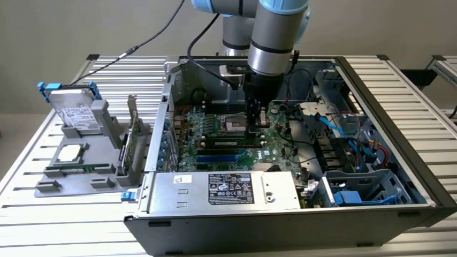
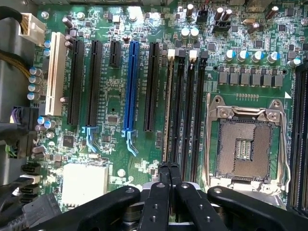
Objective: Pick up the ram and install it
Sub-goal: 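Press down the ram until it locks into place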
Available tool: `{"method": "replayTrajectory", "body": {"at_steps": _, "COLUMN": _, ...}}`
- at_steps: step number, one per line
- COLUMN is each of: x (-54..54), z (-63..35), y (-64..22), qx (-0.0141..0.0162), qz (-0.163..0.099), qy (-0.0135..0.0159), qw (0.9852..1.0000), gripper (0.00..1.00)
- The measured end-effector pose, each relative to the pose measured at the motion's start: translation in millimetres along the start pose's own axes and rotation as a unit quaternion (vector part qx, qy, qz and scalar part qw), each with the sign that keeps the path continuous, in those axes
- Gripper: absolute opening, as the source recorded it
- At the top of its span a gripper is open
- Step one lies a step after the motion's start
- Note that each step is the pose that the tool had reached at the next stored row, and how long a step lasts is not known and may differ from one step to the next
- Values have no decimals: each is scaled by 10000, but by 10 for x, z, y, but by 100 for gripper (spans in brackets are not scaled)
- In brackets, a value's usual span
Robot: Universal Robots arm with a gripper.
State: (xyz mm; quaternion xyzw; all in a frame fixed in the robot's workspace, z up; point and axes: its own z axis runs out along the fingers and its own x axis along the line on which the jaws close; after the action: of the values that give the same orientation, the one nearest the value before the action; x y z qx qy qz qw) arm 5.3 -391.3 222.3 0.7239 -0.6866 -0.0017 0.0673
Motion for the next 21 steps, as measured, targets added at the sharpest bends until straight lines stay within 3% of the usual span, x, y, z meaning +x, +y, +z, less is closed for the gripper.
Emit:
{"method": "replayTrajectory", "body": {"at_steps": 2, "x": 1, "z": -46, "y": 4, "qx": 6, "qz": -1, "qy": -15, "qw": 10000, "gripper": 10}}
{"method": "replayTrajectory", "body": {"at_steps": 5, "x": 14, "z": -164, "y": 23, "qx": -6, "qz": -1, "qy": -2, "qw": 10000, "gripper": 10}}
{"method": "replayTrajectory", "body": {"at_steps": 9, "x": 11, "z": -176, "y": 76, "qx": -6, "qz": 0, "qy": 2, "qw": 10000, "gripper": 10}}
{"method": "replayTrajectory", "body": {"at_steps": 17, "x": -48, "z": -161, "y": 285, "qx": -13, "qz": 9, "qy": 105, "qw": 9999, "gripper": 10}}
{"method": "replayTrajectory", "body": {"at_steps": 21, "x": -70, "z": -148, "y": 431, "qx": -16, "qz": 14, "qy": 152, "qw": 9999, "gripper": 10}}
